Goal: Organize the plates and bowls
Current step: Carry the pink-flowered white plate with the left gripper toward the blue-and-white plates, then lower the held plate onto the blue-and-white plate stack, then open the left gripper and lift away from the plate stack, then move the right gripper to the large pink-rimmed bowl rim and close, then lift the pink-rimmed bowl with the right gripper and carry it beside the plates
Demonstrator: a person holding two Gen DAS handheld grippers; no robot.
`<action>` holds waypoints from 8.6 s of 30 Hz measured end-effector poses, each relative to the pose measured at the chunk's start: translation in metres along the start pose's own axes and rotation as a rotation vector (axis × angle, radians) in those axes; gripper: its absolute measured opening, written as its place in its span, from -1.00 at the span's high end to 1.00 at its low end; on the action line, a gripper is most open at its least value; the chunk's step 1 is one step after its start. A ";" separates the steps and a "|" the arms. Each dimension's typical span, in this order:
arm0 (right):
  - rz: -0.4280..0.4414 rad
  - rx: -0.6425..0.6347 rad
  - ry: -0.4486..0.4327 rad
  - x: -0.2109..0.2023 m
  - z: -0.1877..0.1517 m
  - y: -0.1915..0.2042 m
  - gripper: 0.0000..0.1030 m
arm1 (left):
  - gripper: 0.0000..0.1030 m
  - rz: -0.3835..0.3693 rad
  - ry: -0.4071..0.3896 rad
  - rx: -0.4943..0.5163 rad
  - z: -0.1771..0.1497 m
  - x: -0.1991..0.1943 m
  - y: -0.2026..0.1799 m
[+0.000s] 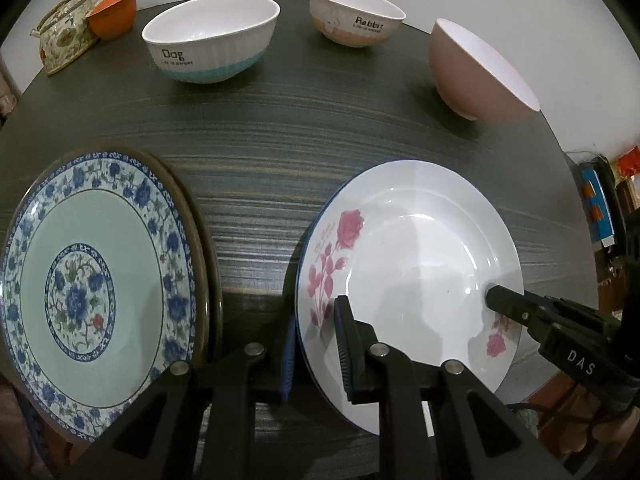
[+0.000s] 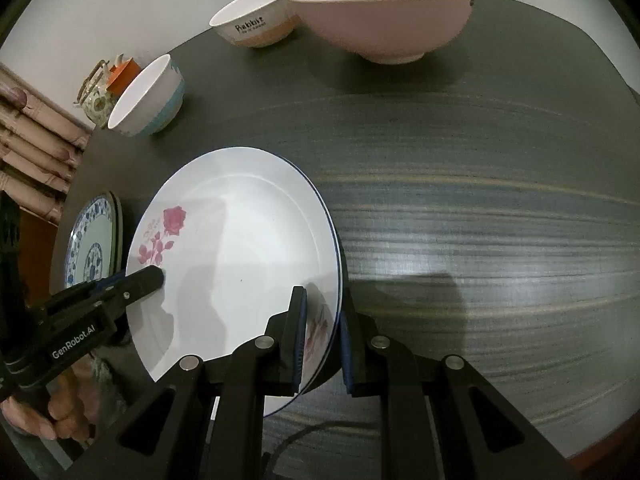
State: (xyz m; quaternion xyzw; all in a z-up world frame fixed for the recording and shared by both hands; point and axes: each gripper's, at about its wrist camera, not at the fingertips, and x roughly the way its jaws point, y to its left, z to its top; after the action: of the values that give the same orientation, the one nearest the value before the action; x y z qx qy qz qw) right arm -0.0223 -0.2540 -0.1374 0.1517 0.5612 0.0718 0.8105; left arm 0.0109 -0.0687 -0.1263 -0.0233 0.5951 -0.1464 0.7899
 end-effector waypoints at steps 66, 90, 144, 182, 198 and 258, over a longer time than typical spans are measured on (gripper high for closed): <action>0.017 -0.060 -0.041 -0.020 0.021 0.031 0.75 | 0.68 0.032 -0.026 -0.041 0.032 -0.035 0.040; 0.093 -0.243 0.021 0.016 0.036 0.177 0.75 | 0.68 0.160 -0.072 -0.250 0.000 -0.100 0.195; 0.080 -0.348 0.049 0.033 0.017 0.234 0.06 | 0.36 0.274 -0.114 -0.251 0.003 -0.103 0.182; -0.069 0.063 -0.188 -0.072 0.066 -0.008 -0.07 | -0.17 0.093 -0.138 0.021 0.109 -0.065 -0.041; -0.123 0.175 -0.202 -0.079 0.145 -0.098 -0.08 | -0.20 0.023 -0.076 -0.055 0.199 -0.019 -0.094; -0.019 0.155 -0.052 -0.067 0.044 0.001 0.69 | 0.77 -0.037 -0.014 -0.062 0.059 -0.091 -0.021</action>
State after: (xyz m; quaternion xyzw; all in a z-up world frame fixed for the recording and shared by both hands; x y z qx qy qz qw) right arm -0.0056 -0.2791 -0.0632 0.2104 0.5453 0.0166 0.8112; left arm 0.0399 -0.0729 -0.0196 -0.0600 0.5931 -0.1422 0.7902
